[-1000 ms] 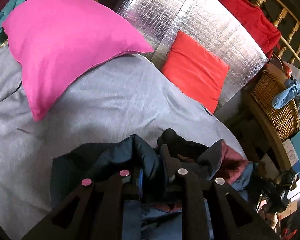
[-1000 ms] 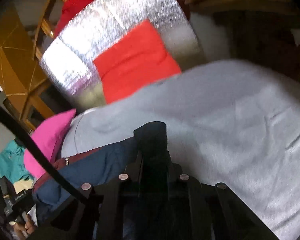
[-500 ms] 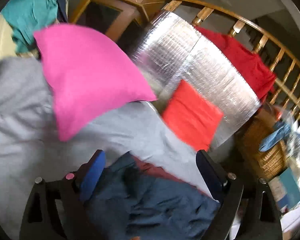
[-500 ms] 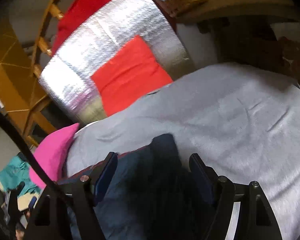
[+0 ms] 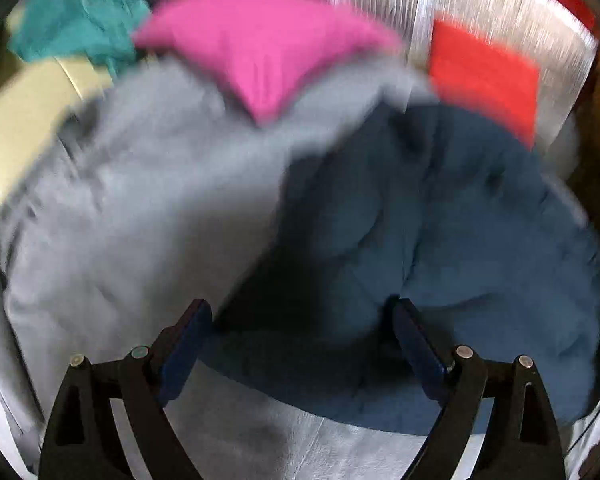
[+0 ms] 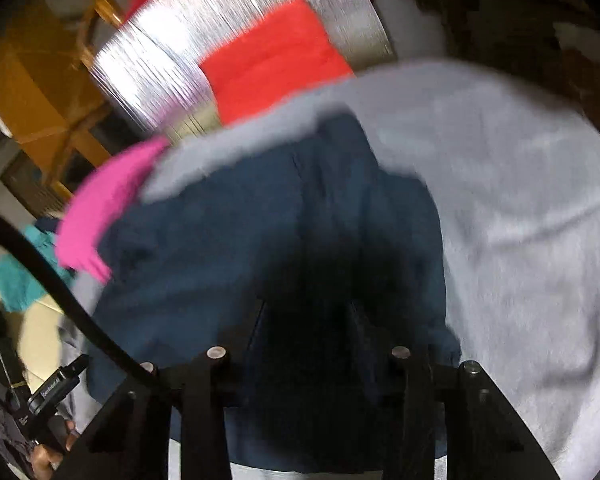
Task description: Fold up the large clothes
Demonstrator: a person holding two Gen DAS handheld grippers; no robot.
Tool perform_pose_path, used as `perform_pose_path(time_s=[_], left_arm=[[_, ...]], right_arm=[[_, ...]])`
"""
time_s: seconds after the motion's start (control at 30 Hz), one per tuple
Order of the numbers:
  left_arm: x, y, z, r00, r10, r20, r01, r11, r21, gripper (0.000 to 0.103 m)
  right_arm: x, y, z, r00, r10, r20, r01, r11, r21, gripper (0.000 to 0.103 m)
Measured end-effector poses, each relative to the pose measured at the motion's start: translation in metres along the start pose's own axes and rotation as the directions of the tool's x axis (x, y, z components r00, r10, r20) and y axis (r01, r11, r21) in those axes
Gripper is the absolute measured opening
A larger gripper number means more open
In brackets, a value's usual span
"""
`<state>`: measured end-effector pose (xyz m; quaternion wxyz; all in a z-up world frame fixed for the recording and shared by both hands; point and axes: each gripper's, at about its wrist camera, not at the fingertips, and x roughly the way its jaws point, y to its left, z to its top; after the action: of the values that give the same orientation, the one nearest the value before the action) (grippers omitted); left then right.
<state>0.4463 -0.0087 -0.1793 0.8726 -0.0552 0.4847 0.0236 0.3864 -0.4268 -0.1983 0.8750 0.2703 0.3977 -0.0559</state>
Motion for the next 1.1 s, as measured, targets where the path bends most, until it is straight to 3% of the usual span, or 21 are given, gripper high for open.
perform_pose_path(time_s=[0.13,0.27,0.33,0.5,0.63,0.73,0.8,0.97,1.03,1.1], left_arm=[[0.002,0.004,0.011,1.0,-0.02,-0.009,0.02,1.0,0.008,0.094],[-0.01,0.011,0.022,0.998,-0.035,0.046,0.034,0.999,0.018,0.094],[-0.016,0.017,0.029,0.997,-0.042,0.071,0.041,0.999,0.015,0.094],[-0.007,0.036,0.039,0.998,-0.008,0.062,0.009,1.0,-0.005,0.094],[-0.002,0.047,0.039,1.0,-0.001,0.023,0.002,0.999,-0.032,0.094],[-0.004,0.051,0.042,0.999,-0.02,0.026,0.022,0.998,-0.053,0.094],[-0.003,0.053,0.043,0.999,-0.027,0.021,0.028,0.998,-0.064,0.094],[0.006,0.064,0.043,0.999,-0.052,-0.015,0.05,0.992,-0.113,0.094],[0.008,0.068,0.043,0.996,-0.088,-0.023,0.084,0.987,-0.138,0.094],[0.009,0.069,0.042,0.994,-0.106,-0.027,0.1,0.983,-0.151,0.094]], right_arm=[[0.0,0.014,0.0,0.998,-0.055,0.011,0.056,0.997,-0.05,0.046],[-0.008,0.043,0.016,0.999,0.023,0.039,-0.02,0.998,-0.066,0.055],[0.003,0.074,0.028,0.995,0.098,0.003,-0.097,0.989,-0.108,0.055],[0.056,0.163,0.05,0.981,0.164,-0.1,-0.182,0.959,-0.218,0.055],[0.127,0.206,0.068,0.957,0.139,-0.253,-0.187,0.966,-0.176,0.051],[0.173,0.205,0.08,0.961,0.049,-0.274,-0.087,0.988,-0.129,0.052],[0.183,0.198,0.086,0.961,0.063,-0.271,-0.079,0.996,-0.049,0.052],[0.149,0.177,0.091,0.956,0.203,-0.21,-0.199,0.979,0.041,0.054],[0.126,0.164,0.092,0.949,0.257,-0.184,-0.247,0.966,0.075,0.064],[0.089,0.142,0.09,0.949,0.287,-0.127,-0.278,0.957,0.086,0.068]])
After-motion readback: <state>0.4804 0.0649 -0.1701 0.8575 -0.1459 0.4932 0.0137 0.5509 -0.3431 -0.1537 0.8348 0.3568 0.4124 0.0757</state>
